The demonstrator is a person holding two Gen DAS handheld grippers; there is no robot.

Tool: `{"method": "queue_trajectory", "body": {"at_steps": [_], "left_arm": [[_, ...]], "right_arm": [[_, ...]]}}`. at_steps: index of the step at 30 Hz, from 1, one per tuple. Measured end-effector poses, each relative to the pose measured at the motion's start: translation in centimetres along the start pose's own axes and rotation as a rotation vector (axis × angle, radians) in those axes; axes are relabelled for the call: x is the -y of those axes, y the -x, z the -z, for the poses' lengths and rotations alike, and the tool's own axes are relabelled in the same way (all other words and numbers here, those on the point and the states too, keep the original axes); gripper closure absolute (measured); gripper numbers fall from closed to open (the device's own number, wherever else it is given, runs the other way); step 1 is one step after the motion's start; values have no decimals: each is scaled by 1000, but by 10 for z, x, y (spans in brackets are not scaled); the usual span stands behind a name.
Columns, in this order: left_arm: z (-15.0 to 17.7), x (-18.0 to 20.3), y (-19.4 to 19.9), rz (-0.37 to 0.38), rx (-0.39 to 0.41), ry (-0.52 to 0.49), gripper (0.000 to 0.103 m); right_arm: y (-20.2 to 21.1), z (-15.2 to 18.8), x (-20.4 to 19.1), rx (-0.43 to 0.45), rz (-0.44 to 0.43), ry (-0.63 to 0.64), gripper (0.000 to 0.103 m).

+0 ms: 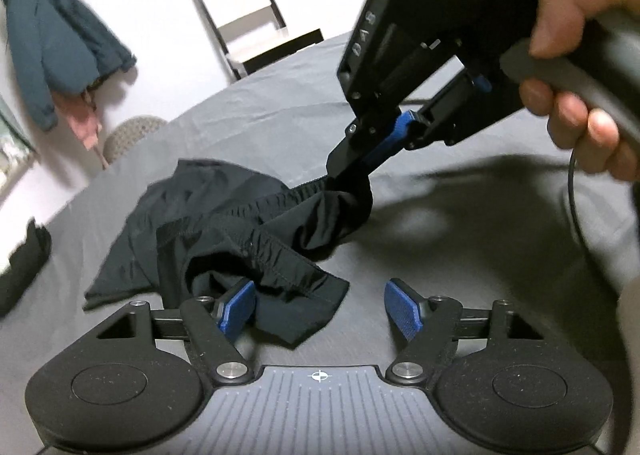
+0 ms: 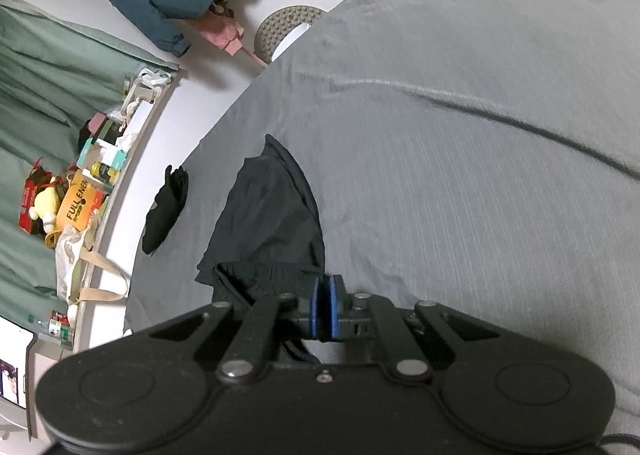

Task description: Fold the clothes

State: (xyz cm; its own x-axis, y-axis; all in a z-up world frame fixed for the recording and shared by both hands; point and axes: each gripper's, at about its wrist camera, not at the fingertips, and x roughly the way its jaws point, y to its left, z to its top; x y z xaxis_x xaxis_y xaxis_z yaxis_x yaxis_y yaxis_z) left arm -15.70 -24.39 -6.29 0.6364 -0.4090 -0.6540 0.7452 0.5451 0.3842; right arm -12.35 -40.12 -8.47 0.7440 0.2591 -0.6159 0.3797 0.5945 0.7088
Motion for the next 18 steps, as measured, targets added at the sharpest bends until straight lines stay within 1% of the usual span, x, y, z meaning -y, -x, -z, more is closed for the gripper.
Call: {"method": "queue_trajectory", "body": {"at_steps": [2,5,7,9,11,12,14,16,18], "left_arm": [[-1,7,1,-29,8,-61,51],[-1,15,1,-43,7,-117,64],[1,20,4,-50,12,-154,70],[2,27,7,-62,23,-206,73],[4,34,11,-73,33,-258,78],[4,36,12,-70,31,-268,79],[4,38,12,-61,23,-276,90],[3,39,11,-50,15,-277,96],[2,37,10,-42,14,-266,98]], "right_arm": [[1,0,1,5,-1,-3,96],[2,-1,1,14,0,-5,96],[3,-1,2,19,-1,-6,96],[3,-2,2,20,2,-8,96],[2,-2,3,18,5,-10,96],[2,-2,3,16,7,-12,96],[1,-1,4,9,10,-15,96],[-1,0,3,0,14,-17,93],[-3,1,3,-9,21,-19,92]]}}
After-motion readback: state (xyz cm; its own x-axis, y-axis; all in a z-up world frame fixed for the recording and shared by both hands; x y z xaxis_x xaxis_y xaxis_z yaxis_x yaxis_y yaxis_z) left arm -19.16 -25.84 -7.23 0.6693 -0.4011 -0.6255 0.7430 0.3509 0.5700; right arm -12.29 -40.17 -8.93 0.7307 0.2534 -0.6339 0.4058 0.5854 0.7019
